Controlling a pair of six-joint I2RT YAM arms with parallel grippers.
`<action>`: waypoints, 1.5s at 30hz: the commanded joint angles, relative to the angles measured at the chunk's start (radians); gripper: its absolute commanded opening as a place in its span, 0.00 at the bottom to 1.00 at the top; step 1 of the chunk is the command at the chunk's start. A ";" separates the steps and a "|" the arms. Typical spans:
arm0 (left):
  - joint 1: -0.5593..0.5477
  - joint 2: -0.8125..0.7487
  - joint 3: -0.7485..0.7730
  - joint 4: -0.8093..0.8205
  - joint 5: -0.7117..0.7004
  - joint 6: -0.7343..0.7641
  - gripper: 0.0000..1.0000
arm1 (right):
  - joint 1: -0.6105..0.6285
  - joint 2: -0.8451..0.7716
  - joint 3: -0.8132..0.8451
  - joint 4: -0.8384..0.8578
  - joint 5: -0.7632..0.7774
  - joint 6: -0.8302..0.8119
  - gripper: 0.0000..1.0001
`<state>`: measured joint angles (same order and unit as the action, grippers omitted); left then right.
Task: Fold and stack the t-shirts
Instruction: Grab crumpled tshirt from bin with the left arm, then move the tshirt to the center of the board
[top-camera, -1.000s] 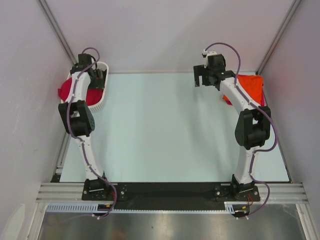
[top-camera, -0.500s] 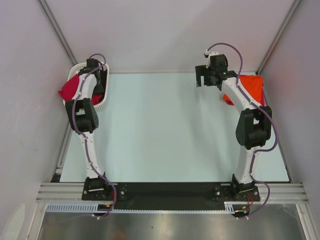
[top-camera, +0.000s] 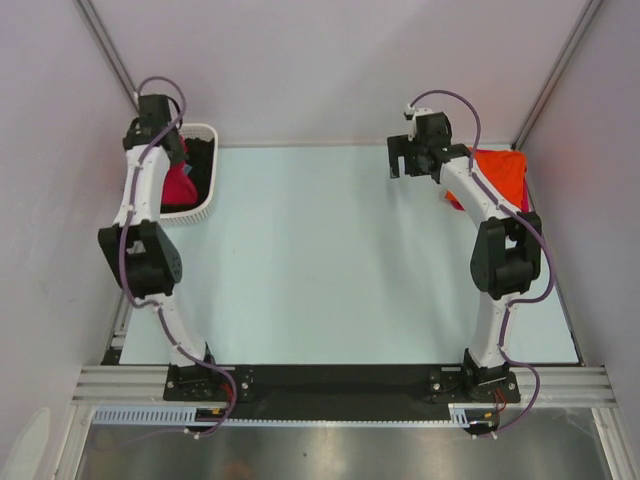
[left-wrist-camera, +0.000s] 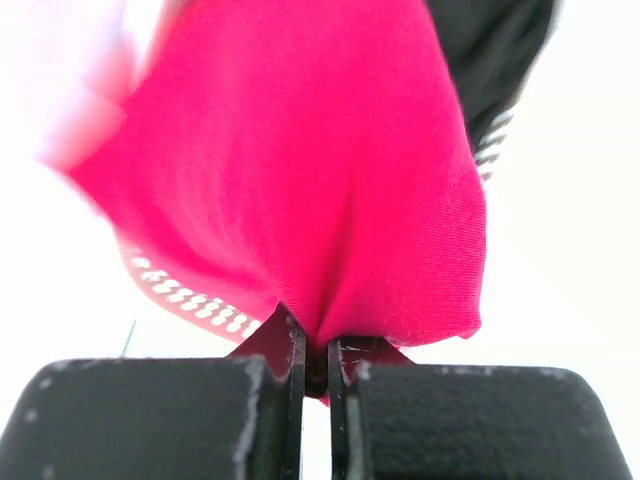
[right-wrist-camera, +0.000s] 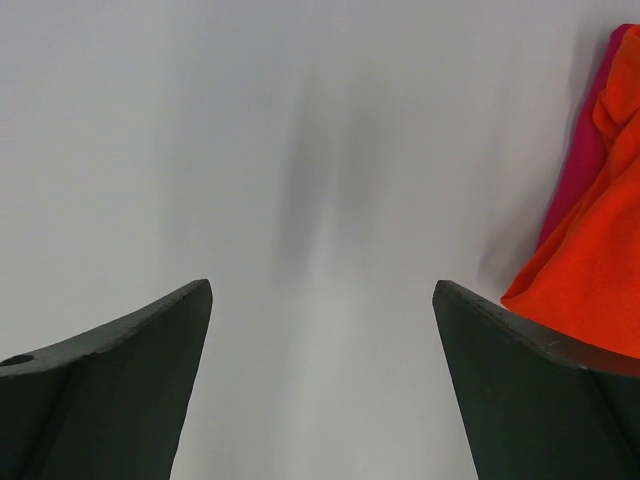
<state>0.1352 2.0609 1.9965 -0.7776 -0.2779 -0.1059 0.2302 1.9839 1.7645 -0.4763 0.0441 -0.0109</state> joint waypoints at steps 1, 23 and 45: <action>-0.011 -0.310 -0.025 0.112 0.120 -0.034 0.00 | 0.009 -0.059 0.001 0.013 -0.009 0.006 1.00; -0.634 -0.019 0.192 -0.003 0.571 -0.103 0.00 | -0.020 -0.255 -0.147 0.030 0.056 0.014 1.00; -0.557 -0.083 -0.148 -0.014 0.583 -0.143 0.00 | -0.026 -0.278 -0.204 0.056 0.007 0.017 1.00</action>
<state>-0.4381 2.0518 1.8427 -0.7895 0.3428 -0.2829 0.2073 1.7184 1.5352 -0.4484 0.0685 0.0139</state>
